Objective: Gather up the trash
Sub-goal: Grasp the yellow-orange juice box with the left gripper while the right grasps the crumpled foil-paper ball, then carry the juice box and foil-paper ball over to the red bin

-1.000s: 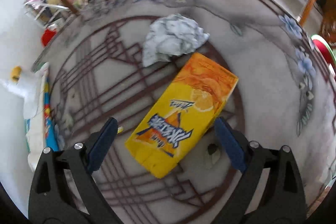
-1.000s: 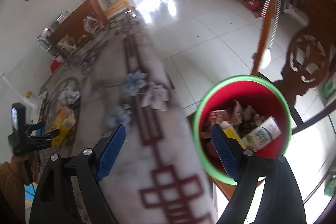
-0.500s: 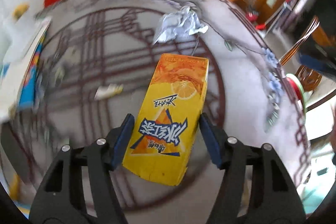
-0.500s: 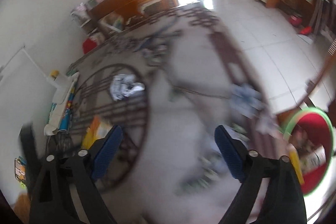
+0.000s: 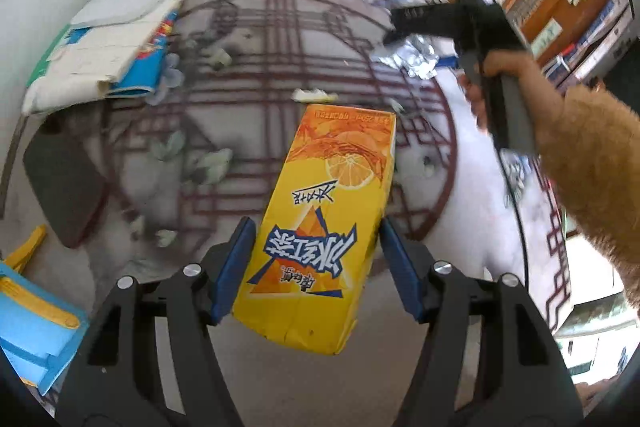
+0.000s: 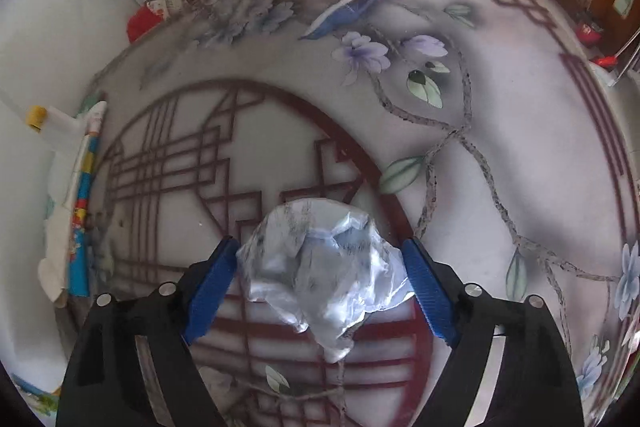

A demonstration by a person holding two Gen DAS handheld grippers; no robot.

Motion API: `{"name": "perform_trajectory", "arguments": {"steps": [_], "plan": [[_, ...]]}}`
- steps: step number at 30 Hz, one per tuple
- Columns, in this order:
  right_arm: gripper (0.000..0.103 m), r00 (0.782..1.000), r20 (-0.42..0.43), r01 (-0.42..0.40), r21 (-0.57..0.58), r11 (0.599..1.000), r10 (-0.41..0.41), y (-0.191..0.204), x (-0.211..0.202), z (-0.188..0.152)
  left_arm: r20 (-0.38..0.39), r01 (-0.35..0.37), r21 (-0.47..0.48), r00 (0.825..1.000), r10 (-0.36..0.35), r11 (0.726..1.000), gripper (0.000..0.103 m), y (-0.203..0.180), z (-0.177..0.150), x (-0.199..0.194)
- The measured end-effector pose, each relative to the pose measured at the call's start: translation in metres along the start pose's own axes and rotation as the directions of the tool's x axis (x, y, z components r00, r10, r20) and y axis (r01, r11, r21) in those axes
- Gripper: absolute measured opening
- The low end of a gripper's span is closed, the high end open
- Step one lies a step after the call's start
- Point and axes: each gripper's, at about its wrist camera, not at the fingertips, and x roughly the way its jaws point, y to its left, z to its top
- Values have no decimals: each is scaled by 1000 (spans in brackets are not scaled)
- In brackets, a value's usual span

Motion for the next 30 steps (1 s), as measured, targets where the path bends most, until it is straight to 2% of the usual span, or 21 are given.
{"name": "perform_trajectory", "arguments": {"steps": [3,8,14,19,22,25,30], "plan": [[59,1000,24,-20,-16,1000,20,4,-11,-5,33,-13,-12,999,13,1000,62,5,6,-5],[58,991,119,-46,-76,996,55,6,-62,-29,91,-8,3,996,8,1000,62,0,20,-11],[58,980,181,-65,-110,992,84,-1,-122,-77,129,3,28,992,-7,1000,62,-10,33,-14],[59,975,212,-54,-73,996,68,-17,-153,-122,141,16,41,990,-22,999,62,-24,37,-17],[59,974,220,-52,-13,999,53,-29,-161,-145,152,26,52,988,-34,998,62,-37,38,-20],[59,974,220,-59,52,997,46,-45,-166,-163,161,40,78,986,-53,996,62,-52,38,-22],[59,971,240,-40,92,995,17,-68,-184,-180,158,61,135,984,-83,989,62,-85,36,-22]]}}
